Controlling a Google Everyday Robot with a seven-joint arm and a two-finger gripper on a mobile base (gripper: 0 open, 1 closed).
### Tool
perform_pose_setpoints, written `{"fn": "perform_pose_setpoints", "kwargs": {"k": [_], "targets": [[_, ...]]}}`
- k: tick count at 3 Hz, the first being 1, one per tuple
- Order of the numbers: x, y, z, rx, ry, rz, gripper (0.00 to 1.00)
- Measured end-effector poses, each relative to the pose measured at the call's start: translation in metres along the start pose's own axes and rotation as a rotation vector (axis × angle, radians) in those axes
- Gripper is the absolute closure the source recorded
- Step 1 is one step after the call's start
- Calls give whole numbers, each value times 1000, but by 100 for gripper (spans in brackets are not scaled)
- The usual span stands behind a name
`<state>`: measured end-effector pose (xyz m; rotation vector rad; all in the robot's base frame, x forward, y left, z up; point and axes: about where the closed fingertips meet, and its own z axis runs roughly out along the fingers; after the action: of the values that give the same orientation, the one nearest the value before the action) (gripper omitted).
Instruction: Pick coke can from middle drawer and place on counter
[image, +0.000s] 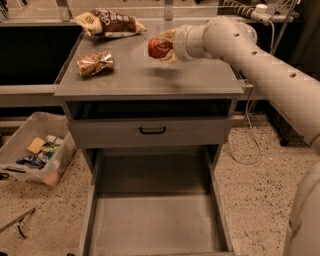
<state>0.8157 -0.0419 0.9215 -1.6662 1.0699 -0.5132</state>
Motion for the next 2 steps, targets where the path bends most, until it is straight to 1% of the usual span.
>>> {"fn": "perform_pose_setpoints", "kwargs": {"k": [1,2], "targets": [[11,34,15,-91,-11,82,100],[11,79,14,-157,-75,229,100]]}}
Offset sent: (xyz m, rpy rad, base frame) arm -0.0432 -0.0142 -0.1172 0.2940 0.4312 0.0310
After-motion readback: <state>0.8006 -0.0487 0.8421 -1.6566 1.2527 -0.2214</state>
